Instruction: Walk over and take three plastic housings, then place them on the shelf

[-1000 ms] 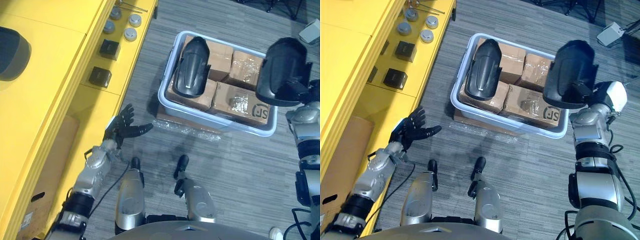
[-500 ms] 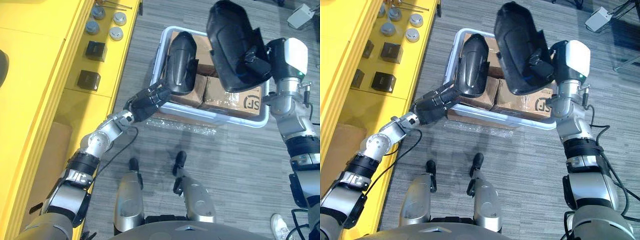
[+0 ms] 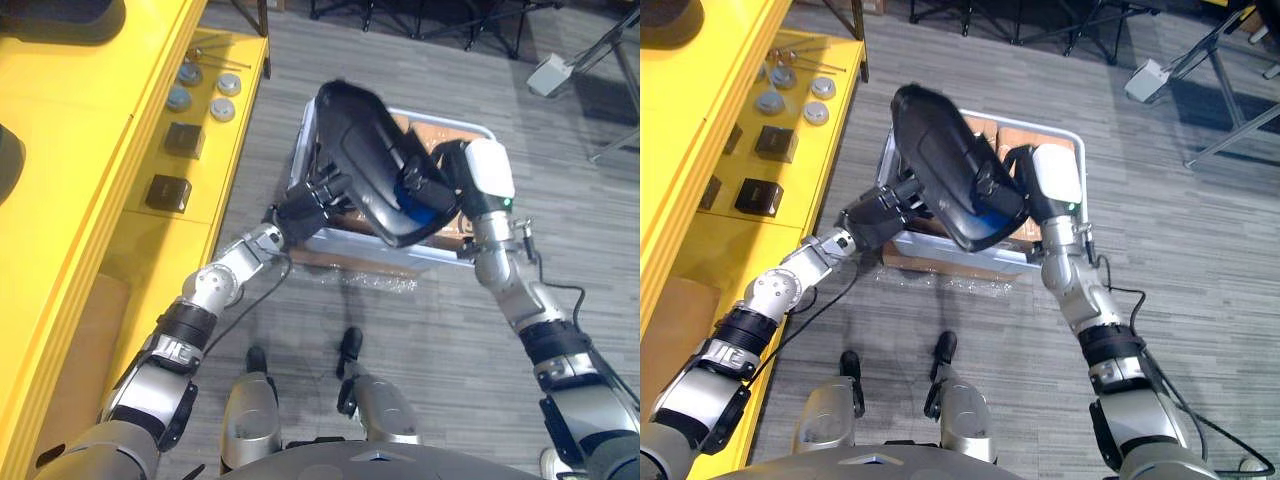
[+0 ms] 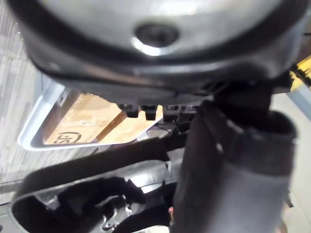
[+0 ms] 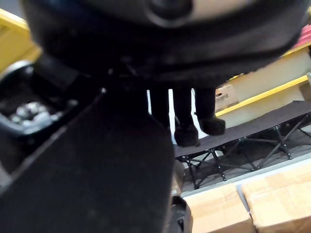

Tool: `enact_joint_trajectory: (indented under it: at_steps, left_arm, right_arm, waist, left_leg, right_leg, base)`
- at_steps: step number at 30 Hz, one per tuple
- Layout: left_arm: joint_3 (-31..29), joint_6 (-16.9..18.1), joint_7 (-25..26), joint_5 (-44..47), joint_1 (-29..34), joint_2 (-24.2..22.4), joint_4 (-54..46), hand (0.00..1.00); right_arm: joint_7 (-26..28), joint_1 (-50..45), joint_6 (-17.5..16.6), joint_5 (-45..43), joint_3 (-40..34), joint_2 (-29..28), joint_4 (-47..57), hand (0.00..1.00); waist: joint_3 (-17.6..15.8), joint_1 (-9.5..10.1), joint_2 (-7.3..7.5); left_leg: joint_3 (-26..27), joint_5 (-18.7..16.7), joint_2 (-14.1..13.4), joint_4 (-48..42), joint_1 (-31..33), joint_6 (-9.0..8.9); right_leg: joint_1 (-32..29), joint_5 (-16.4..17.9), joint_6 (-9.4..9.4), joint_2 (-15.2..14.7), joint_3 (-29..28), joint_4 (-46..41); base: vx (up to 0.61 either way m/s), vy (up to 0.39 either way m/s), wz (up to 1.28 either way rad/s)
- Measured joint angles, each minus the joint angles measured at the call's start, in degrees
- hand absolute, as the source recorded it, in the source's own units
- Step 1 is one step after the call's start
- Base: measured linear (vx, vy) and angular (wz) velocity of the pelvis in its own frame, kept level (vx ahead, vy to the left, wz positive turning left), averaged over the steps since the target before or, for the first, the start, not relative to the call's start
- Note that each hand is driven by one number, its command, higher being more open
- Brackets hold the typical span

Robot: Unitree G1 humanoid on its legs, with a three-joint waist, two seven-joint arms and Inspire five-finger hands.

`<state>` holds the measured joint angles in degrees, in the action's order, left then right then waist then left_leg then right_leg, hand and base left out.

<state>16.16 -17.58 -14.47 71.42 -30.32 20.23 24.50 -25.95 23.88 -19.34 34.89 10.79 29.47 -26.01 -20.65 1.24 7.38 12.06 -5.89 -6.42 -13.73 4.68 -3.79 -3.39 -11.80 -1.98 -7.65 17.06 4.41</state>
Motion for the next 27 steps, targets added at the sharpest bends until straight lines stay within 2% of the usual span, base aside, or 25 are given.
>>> enact_joint_trajectory:
  at_steps: [5, 10, 11, 18, 27]
  left_arm:
    - [1.9, 0.2, 0.7, -0.3, 0.6, -1.0, 1.0, 1.00]
    - [4.1, 0.3, 1.4, -2.1, 3.7, -2.9, 2.6, 1.00]
    - [4.3, 0.3, 1.4, -2.1, 4.0, -2.9, 2.6, 0.00]
    - [6.0, 3.3, 3.0, -2.3, 5.7, -3.1, 2.6, 0.00]
    - [6.6, 10.0, 6.9, -3.2, 7.8, -5.2, 2.4, 0.00]
  right_arm:
    - [-0.4, -1.0, -2.9, 0.7, 1.9, -0.9, 0.0, 0.00]
    - [-0.4, -4.7, -3.6, 0.5, 3.8, -3.3, 0.0, 0.00]
    - [-0.4, -5.2, -3.6, 0.5, 4.0, -3.3, 0.0, 0.00]
    - [-0.5, -9.4, -3.6, -1.7, 5.7, -4.7, 0.0, 0.00]
    - [-3.3, -12.6, -3.5, -2.1, 8.0, -8.1, 1.3, 0.00]
  waist:
    - [1.4, -0.29, -0.01]
    - [5.9, -0.33, -0.09]
    - [6.3, -0.31, -0.12]
    - [7.8, -0.26, -0.42]
    - [9.6, -1.55, -1.39]
  left_leg:
    - [0.3, -0.2, 0.0, 0.0, -1.0, 0.00]
    - [0.4, -0.5, -0.1, 0.1, -1.3, -0.04]
    - [0.4, -0.6, 0.0, 0.1, -1.3, -0.03]
    - [0.5, -0.8, 0.0, 0.1, -2.2, -0.10]
    - [0.3, -0.7, -0.1, 0.2, -2.6, -0.17]
  right_leg:
    - [0.8, 0.2, 0.11, 0.0, -0.1, 0.0]
    - [0.9, 0.2, 0.07, 0.1, -0.1, 0.1]
    - [0.9, 0.2, 0.06, 0.0, -0.1, 0.1]
    - [1.8, 1.0, 0.06, -0.1, -0.2, 0.1]
    - [1.9, 0.5, -0.33, 0.0, -0.2, 0.1]
  base:
    - [-0.01, 0.013, -0.04]
    - [0.00, 0.000, 0.00]
    - [0.00, 0.031, -0.01]
    - [-0.03, 0.002, -0.01]
    - [0.00, -0.001, 0.00]
